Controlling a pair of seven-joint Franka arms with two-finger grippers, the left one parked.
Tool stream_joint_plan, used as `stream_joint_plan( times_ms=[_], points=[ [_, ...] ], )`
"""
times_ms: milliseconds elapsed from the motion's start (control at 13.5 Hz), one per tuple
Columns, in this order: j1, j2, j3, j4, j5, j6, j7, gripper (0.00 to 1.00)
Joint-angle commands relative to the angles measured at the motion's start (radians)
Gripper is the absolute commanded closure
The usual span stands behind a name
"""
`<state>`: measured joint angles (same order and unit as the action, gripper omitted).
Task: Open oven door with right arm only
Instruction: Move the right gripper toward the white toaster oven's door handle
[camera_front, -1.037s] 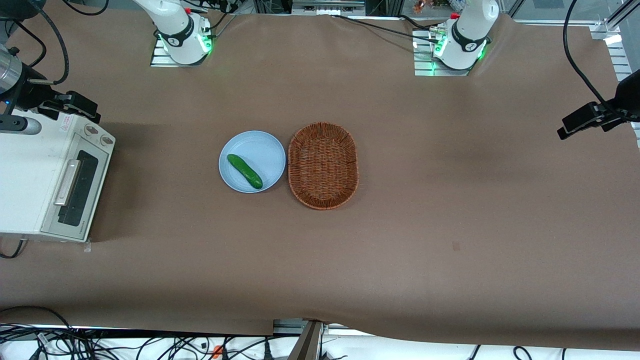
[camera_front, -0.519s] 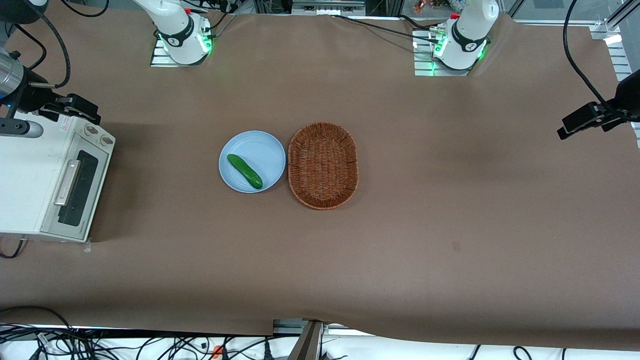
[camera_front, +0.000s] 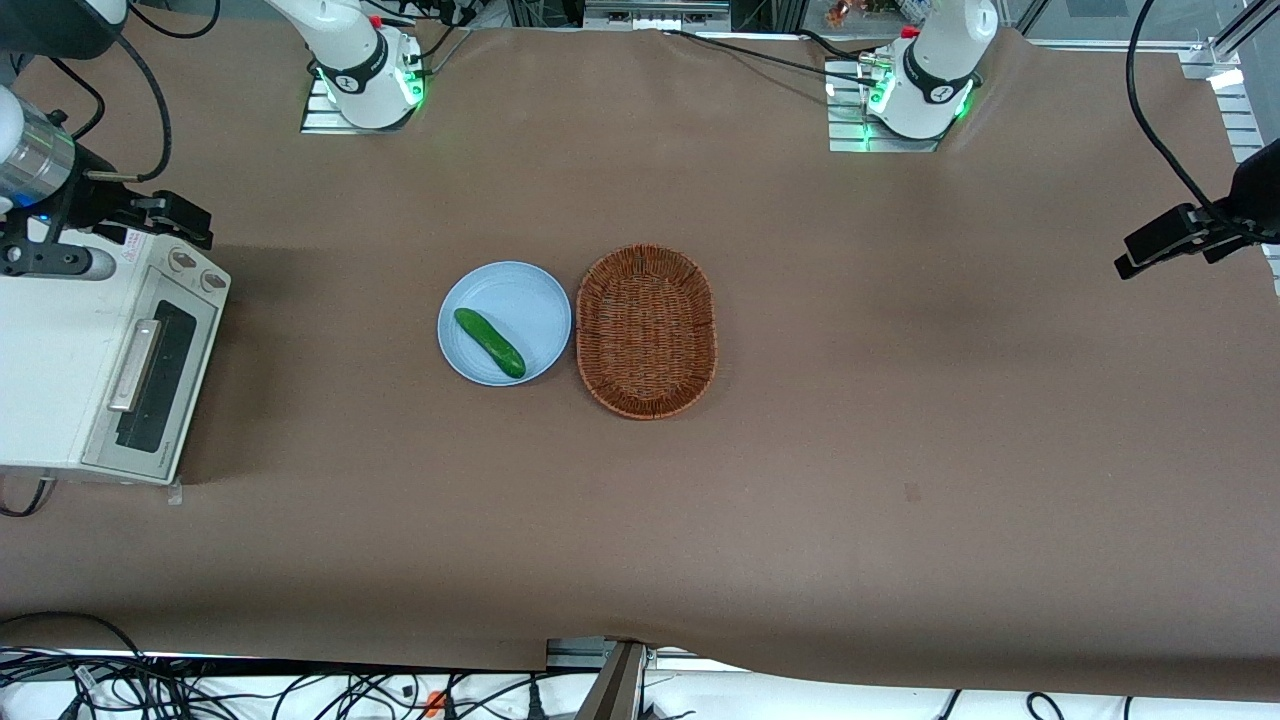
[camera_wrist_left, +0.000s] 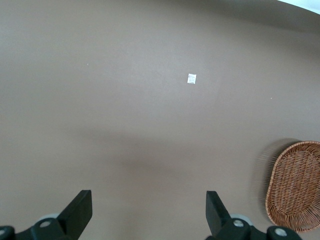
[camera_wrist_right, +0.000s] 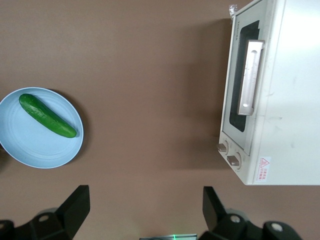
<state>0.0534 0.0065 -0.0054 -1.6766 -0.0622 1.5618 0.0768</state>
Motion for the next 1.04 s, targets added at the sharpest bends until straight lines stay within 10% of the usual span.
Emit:
stream_joint_plan(
  times_ms=[0,963],
  points=[
    [0.0,0.007,-0.001,0.023,-0.011,-0.023,0.0,0.0],
    [-0.012,0.088,-0.008,0.045,-0.039,-0.057,0.001,0.0]
  ],
)
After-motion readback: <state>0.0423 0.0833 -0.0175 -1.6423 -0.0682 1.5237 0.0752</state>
